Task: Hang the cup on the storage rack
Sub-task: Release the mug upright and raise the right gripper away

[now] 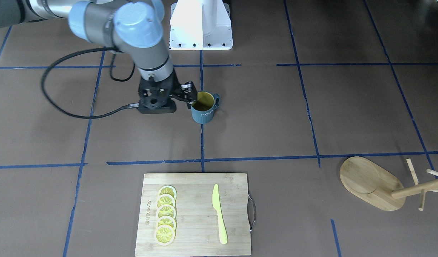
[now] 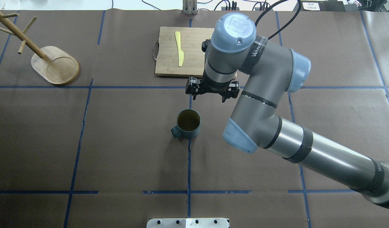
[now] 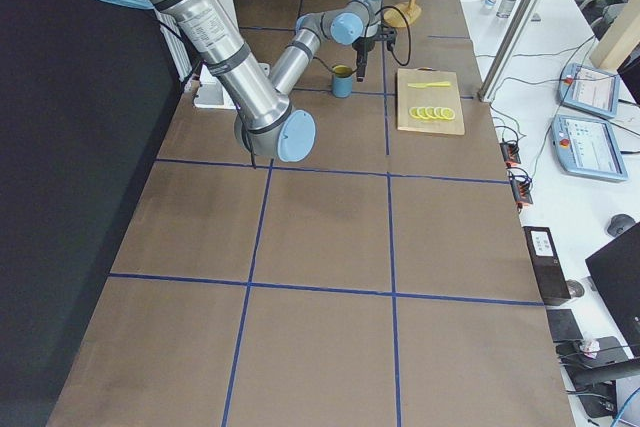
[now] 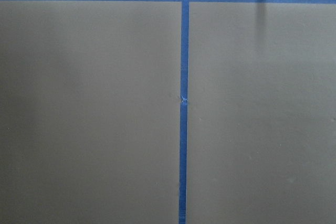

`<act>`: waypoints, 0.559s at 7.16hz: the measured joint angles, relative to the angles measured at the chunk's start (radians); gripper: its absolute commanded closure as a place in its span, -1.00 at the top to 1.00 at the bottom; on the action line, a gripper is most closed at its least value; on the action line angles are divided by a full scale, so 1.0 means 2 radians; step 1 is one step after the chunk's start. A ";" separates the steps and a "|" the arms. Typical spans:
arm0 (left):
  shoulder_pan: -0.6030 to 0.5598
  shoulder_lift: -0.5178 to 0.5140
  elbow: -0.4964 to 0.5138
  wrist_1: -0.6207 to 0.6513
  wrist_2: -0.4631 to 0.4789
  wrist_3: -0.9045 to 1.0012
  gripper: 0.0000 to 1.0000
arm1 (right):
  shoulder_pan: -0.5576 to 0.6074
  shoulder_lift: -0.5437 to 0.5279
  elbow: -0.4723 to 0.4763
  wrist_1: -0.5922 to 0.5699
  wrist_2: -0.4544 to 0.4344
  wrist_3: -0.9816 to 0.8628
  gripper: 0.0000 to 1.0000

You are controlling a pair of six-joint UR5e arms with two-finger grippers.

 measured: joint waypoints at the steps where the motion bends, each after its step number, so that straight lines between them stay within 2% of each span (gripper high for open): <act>1: 0.000 0.000 -0.003 0.000 0.001 0.001 1.00 | 0.040 -0.030 0.010 0.000 0.025 -0.055 0.99; 4: 0.002 -0.002 -0.016 -0.005 0.001 -0.004 1.00 | 0.166 -0.135 0.020 -0.001 0.082 -0.277 0.99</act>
